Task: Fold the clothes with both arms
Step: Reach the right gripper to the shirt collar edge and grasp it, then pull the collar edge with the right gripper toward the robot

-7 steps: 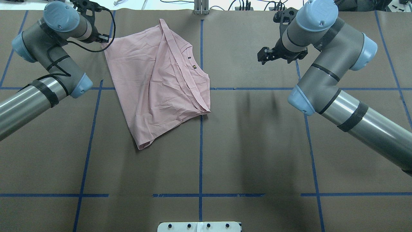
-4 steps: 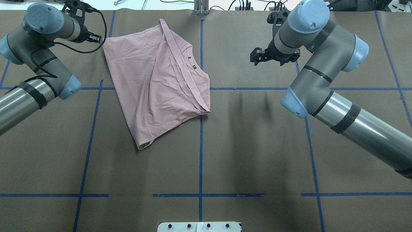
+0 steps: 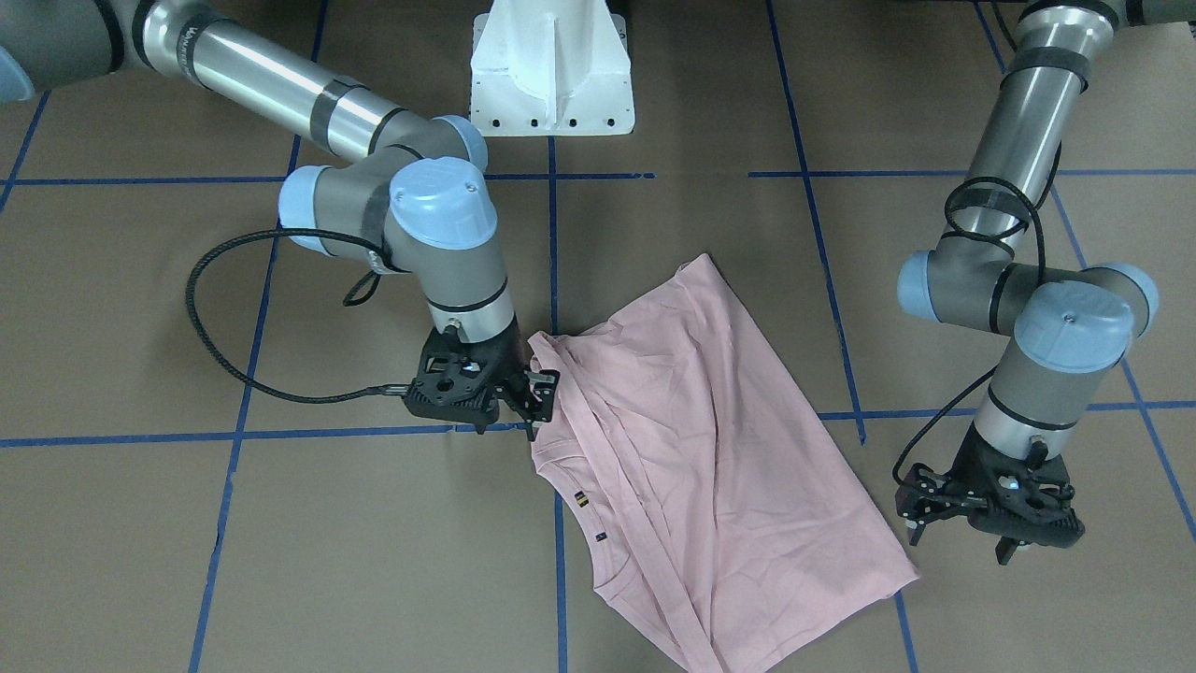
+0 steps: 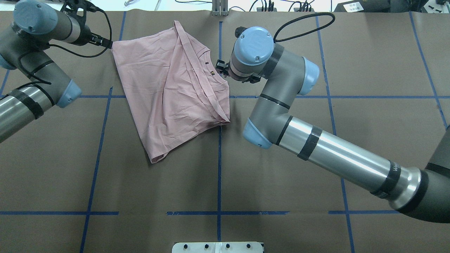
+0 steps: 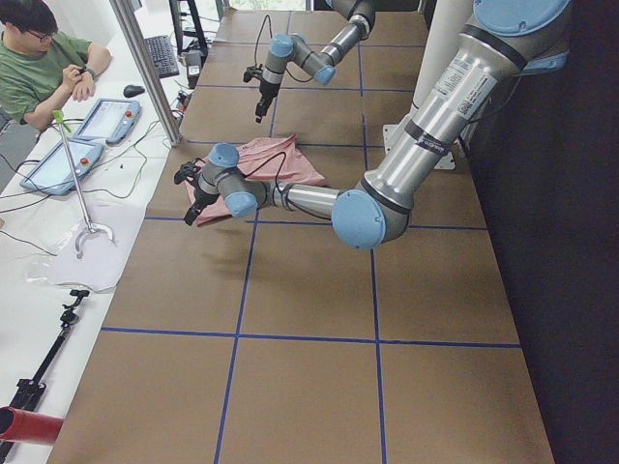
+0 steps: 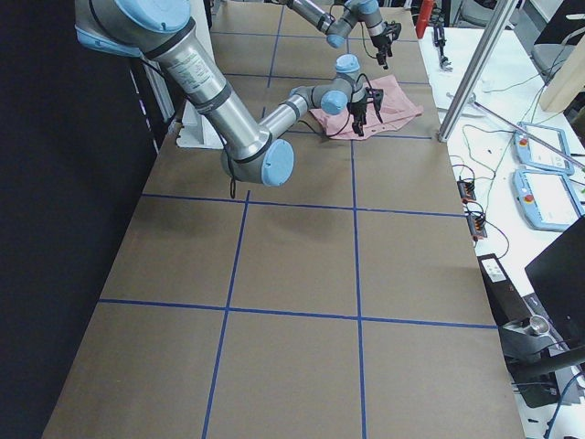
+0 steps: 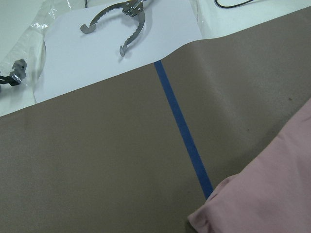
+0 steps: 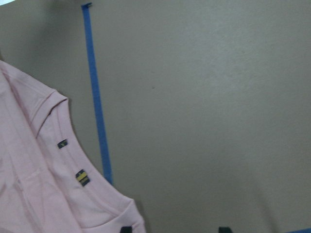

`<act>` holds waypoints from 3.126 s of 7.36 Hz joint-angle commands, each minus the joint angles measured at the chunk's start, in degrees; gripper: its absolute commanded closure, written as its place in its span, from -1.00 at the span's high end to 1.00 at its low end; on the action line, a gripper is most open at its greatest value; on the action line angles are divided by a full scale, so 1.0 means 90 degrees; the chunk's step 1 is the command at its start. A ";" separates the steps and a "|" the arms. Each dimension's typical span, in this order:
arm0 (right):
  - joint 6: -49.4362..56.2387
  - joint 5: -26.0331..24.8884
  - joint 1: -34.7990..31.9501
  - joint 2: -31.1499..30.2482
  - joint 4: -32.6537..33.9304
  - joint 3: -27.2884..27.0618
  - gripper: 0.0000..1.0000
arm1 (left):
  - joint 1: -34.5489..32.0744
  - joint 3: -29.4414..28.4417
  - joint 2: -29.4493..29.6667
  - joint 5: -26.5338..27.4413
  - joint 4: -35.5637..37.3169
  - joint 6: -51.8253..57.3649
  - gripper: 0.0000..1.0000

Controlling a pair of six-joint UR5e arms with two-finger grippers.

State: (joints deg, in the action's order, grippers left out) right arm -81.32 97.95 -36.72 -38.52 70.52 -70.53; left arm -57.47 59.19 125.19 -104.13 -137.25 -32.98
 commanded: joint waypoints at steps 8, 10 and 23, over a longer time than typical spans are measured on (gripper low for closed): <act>0.0031 -0.0366 0.0486 0.0334 0.0171 0.0796 -0.03 | -0.0001 0.0132 -0.0101 -0.0002 -0.0013 -0.0037 1.00; 0.0012 -0.0473 0.0505 0.0344 0.0192 0.0805 -0.25 | -0.0001 0.0132 -0.0111 -0.0002 -0.0023 -0.0037 1.00; 0.0129 -0.0474 0.0505 0.0334 0.0172 0.0805 -0.20 | -0.0001 0.0132 -0.0111 -0.0002 -0.0013 -0.0037 1.00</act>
State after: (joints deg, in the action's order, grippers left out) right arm -80.12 93.69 -32.22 -35.46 72.07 -63.38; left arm -57.48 60.38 124.19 -104.15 -137.37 -33.31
